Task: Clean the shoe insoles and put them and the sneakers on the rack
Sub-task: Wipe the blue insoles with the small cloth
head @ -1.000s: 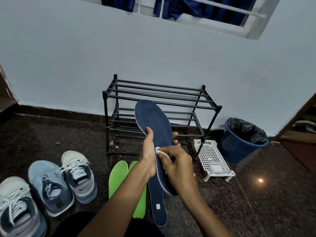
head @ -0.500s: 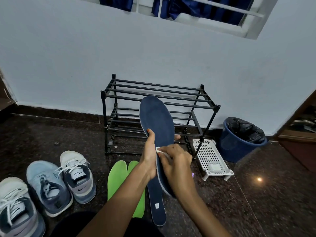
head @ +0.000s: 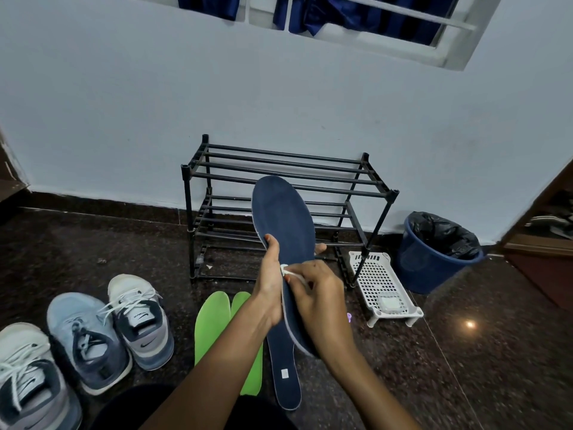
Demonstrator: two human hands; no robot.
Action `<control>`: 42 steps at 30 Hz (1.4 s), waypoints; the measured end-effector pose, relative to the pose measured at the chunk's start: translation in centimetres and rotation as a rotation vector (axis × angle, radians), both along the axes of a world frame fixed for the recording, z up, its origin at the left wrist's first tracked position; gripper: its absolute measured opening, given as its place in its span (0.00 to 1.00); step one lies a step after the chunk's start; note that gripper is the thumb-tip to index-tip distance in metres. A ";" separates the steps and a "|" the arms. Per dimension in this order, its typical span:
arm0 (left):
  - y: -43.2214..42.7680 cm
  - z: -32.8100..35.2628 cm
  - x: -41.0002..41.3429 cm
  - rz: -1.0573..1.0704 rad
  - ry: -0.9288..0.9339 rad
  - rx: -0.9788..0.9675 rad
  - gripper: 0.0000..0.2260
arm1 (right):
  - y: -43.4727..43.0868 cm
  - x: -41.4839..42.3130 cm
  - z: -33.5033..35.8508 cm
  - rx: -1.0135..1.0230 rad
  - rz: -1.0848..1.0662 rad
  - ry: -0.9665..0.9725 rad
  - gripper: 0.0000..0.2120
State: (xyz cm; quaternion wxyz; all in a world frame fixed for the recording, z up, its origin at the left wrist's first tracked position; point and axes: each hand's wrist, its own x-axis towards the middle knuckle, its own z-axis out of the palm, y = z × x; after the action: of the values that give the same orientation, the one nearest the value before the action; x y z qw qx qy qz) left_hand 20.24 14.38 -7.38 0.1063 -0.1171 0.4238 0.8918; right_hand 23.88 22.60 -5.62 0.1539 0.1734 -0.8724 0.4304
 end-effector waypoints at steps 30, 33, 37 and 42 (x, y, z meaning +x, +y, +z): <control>0.8 -0.2 0.6 -0.033 -0.023 0.005 0.33 | 0.4 -1.8 1.1 -0.126 -0.138 -0.079 0.04; 0.7 -0.2 0.5 -0.039 -0.011 0.024 0.35 | 0.3 -1.6 1.1 -0.124 -0.122 -0.092 0.05; 0.5 0.1 0.3 -0.009 0.009 0.083 0.38 | 0.2 -0.4 0.6 -0.127 -0.067 -0.094 0.05; 0.9 0.1 0.7 -0.059 0.010 0.071 0.36 | 0.4 -1.5 1.1 -0.101 -0.123 -0.068 0.04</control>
State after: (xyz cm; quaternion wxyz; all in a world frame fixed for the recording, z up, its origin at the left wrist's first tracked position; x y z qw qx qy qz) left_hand 20.90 15.26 -7.24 0.1344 -0.0965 0.3958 0.9033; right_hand 22.40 23.05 -4.53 0.1588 0.0968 -0.8633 0.4691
